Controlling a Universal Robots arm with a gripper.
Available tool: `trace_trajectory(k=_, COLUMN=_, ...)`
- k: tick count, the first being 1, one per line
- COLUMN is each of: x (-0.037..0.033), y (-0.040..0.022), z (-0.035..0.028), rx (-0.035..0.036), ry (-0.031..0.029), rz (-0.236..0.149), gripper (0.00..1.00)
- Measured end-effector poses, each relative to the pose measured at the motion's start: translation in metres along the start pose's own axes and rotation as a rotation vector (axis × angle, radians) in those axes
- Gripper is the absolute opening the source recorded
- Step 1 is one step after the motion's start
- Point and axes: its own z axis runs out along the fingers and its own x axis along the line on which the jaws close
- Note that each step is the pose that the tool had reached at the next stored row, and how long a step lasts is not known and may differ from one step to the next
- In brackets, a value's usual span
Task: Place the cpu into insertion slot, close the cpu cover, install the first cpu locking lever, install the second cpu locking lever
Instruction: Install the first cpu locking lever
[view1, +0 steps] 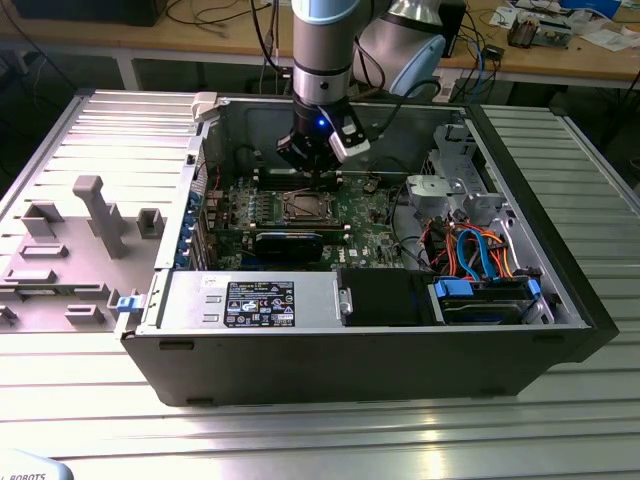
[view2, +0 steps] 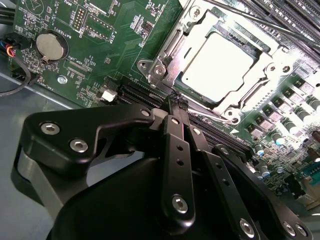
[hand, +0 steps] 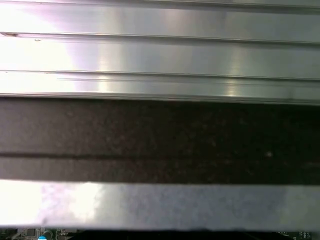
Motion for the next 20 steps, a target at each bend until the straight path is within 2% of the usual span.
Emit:
trace_trajectory(k=6, x=-0.0006, y=-0.0004, z=0.0059, rx=0.0001, ry=-0.0001, rz=0.000, gripper=0.11)
trace_trajectory(k=11, x=-0.0008, y=-0.0005, z=0.0084, rx=0.0001, ry=0.0001, rz=0.000, gripper=0.11)
trace_trajectory(k=20, x=-0.0018, y=-0.0004, z=0.0057, rx=0.0002, ry=0.0005, rz=0.000, gripper=0.11)
